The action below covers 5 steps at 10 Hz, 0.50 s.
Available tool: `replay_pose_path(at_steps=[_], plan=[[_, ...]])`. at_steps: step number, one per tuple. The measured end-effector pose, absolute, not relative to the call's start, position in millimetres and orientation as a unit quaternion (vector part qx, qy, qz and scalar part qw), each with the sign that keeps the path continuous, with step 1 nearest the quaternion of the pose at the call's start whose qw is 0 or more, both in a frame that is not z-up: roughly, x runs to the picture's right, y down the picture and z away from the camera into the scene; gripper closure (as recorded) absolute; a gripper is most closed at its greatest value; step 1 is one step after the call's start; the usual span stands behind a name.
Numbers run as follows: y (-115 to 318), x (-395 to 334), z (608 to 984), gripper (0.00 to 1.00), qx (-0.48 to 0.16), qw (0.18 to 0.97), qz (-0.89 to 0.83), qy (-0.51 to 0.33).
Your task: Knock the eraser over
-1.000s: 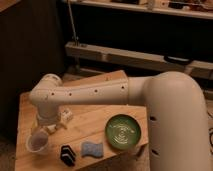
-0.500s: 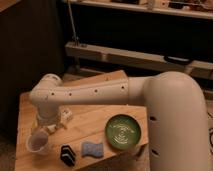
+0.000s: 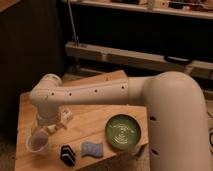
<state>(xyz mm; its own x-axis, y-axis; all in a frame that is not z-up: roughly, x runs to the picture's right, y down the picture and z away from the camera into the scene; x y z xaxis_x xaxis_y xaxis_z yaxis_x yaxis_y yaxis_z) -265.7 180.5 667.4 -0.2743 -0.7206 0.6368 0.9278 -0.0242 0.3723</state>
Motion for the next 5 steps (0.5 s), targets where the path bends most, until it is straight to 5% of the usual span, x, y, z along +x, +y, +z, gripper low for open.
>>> replay_pose_path(at_steps=[5], plan=[[155.5, -252.2, 646.0, 0.2, -0.104, 0.603, -0.707, -0.356]])
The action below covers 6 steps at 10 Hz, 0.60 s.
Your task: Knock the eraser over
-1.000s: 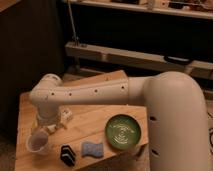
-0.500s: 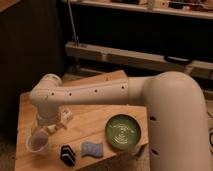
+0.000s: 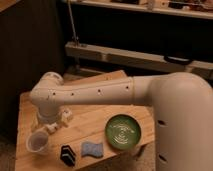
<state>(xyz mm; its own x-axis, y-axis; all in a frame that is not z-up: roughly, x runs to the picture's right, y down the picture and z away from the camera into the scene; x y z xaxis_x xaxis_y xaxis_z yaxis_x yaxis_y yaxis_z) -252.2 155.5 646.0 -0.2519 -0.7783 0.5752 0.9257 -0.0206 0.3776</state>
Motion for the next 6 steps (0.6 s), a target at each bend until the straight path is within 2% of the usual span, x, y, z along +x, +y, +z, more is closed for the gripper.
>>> replay_pose_path(at_steps=[2, 5, 6], plan=[[126.3, -227.2, 612.3, 0.22, -0.073, 0.625, -0.697, -0.343], [95.0, -206.7, 560.9, 0.5, -0.046, 0.632, -0.685, -0.36], [93.7, -203.2, 547.0, 0.62, -0.039, 0.63, -0.679, -0.375]])
